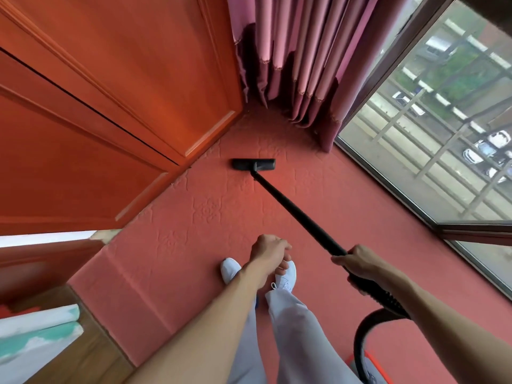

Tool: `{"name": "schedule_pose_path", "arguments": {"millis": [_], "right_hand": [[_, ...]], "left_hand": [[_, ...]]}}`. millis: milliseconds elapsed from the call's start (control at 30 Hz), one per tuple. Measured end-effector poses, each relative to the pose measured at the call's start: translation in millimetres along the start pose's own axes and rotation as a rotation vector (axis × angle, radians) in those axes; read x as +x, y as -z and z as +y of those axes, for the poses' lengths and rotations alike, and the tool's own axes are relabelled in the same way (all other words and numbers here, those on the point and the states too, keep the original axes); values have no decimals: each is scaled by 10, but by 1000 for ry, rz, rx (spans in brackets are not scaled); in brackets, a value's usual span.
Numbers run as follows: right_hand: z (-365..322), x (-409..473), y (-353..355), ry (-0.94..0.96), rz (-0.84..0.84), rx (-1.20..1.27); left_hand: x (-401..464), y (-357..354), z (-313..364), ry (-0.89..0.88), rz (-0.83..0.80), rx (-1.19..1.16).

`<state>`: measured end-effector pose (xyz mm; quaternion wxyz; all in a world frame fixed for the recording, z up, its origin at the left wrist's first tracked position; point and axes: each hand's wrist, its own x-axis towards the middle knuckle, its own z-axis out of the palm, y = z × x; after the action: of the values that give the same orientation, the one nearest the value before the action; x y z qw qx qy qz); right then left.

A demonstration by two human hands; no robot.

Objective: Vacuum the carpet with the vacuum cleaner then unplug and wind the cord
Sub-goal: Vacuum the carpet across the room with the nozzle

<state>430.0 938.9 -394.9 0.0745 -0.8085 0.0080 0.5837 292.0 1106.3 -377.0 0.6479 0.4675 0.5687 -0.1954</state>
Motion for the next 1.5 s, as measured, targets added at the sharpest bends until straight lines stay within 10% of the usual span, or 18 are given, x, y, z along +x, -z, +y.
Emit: {"name": "schedule_pose_path", "arguments": {"millis": [300, 667, 1133, 1500], "right_hand": [[-305, 3, -842, 106, 98, -132], [628, -436, 192, 38, 161, -463], [472, -234, -1734, 136, 210, -907], [-234, -97, -1982, 268, 222, -891]], "left_hand": [[-28, 117, -289, 39, 49, -6], [-137, -94, -223, -17, 11, 8], [-207, -23, -366, -22, 55, 3], [-82, 310, -665, -14, 311, -25]]}}
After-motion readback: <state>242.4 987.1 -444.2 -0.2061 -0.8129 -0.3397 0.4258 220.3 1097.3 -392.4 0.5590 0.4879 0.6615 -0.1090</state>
